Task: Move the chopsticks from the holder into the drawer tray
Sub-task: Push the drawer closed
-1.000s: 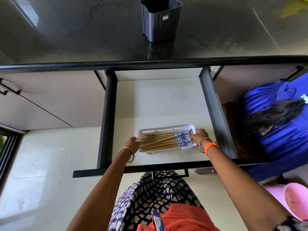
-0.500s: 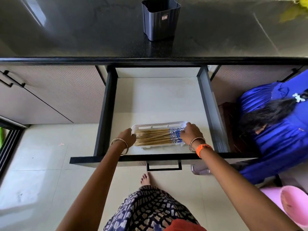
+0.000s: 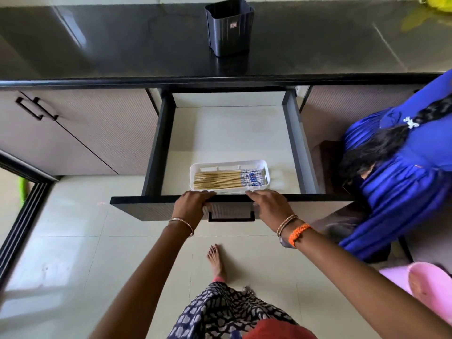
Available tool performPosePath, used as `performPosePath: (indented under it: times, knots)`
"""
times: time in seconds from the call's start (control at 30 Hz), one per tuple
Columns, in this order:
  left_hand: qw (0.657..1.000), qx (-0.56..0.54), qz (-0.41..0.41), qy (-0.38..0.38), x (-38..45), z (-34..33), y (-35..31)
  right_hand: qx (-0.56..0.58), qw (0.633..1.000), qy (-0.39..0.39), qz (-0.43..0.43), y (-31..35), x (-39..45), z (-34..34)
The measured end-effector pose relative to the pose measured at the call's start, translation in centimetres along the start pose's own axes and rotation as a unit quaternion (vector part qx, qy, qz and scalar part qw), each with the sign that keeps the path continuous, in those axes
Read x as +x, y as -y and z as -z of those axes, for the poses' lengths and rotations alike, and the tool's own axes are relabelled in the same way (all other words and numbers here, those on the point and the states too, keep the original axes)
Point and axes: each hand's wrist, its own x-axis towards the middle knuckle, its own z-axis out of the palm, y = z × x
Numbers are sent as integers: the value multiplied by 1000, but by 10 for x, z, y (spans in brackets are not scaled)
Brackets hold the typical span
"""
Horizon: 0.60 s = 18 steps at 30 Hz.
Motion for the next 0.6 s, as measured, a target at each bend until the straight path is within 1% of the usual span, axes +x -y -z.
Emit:
performPosePath:
  times: [0.13,0.23,0.43,0.53,0.6]
  knots:
    - [1000,17,23,6,22,-2,4,17,999,-29,-1,-4,12,-2]
    - [999,24,23,9,48,0,8,16,999,-42,-1,-9,35,2]
    - [999,25,-2,-31,113,10,22,-7,999,-39,-7,-34,103,14]
    - [1000,19,1,-16,161,18,31,-67,998,-9,-17,-48,148,25]
    - [1000,-6,4,2,201,26,41,-127,991,-42,-3,-61,181,35]
